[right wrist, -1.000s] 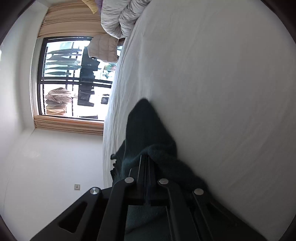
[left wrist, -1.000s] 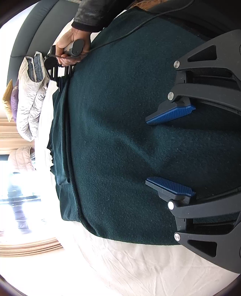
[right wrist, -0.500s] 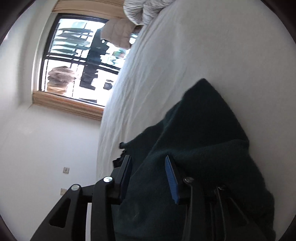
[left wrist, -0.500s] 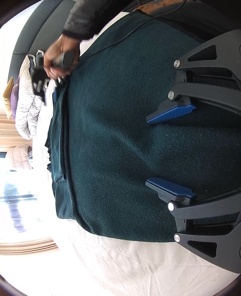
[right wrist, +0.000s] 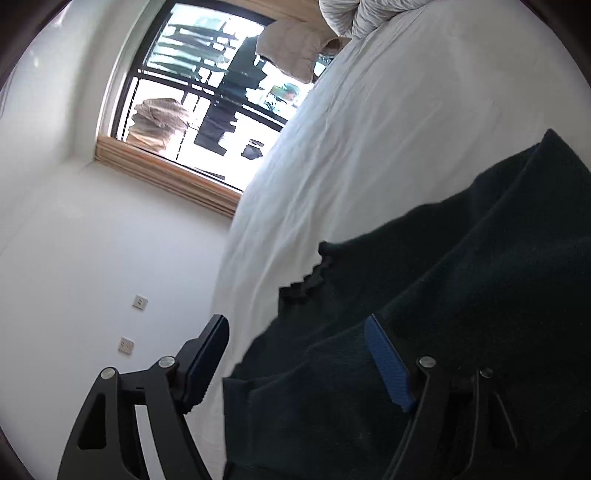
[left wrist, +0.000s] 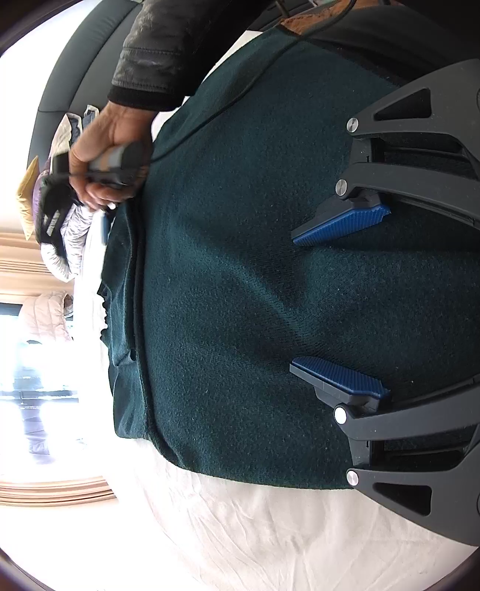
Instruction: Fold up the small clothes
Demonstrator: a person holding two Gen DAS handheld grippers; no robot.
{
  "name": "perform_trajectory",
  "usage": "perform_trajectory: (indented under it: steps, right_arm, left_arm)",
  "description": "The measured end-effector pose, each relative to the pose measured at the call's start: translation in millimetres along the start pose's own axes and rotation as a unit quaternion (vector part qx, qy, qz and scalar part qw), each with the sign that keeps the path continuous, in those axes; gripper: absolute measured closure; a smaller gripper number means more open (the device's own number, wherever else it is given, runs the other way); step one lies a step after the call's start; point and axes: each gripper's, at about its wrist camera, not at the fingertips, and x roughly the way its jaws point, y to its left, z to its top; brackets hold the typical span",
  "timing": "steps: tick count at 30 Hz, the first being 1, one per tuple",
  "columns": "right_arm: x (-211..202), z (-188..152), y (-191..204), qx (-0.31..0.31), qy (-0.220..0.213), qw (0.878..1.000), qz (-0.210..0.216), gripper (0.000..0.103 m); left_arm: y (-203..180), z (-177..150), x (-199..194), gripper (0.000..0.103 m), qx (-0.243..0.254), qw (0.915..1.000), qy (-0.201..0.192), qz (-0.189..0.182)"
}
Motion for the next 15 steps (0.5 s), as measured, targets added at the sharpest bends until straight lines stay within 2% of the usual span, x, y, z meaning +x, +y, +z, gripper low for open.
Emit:
perform_trajectory:
  steps: [1, 2, 4, 8, 11, 12, 13, 15]
  right_arm:
    - [-9, 6, 1, -0.009, -0.021, 1.000, -0.014, 0.025]
    - [-15, 9, 0, -0.007, -0.029, 1.000, -0.010, 0.025]
    - [-18, 4, -3, 0.015, -0.006, 1.000, 0.023, 0.025]
    - [10, -37, 18, -0.016, 0.059, 0.997, 0.051, 0.025]
    - [50, -71, 18, -0.004, 0.108, 0.994, 0.034, 0.025]
    - [60, -82, 23, -0.016, 0.111, 0.993, 0.019, 0.029]
    - [67, -92, 33, -0.033, 0.109, 0.993, 0.008, 0.028]
    - [81, -109, 53, -0.054, 0.127, 0.990, 0.020, 0.026]
  left_arm:
    - [0, 0, 0, 0.041, 0.000, 1.0000, 0.000, -0.001]
    - [1, 1, 0, 0.041, -0.001, 1.0000, 0.000, -0.001]
    - [2, 1, 1, 0.041, -0.003, 1.0000, -0.001, -0.003]
    - [2, 1, 2, 0.041, -0.004, 1.0000, -0.004, -0.002]
    - [4, 2, 1, 0.041, -0.009, 0.9999, -0.003, -0.008]
    - [6, 3, 1, 0.041, -0.012, 0.9998, -0.003, -0.013]
    - [8, 3, 0, 0.041, -0.015, 0.9997, -0.003, -0.017]
    - [11, 2, -1, 0.041, -0.021, 0.9995, -0.006, -0.025]
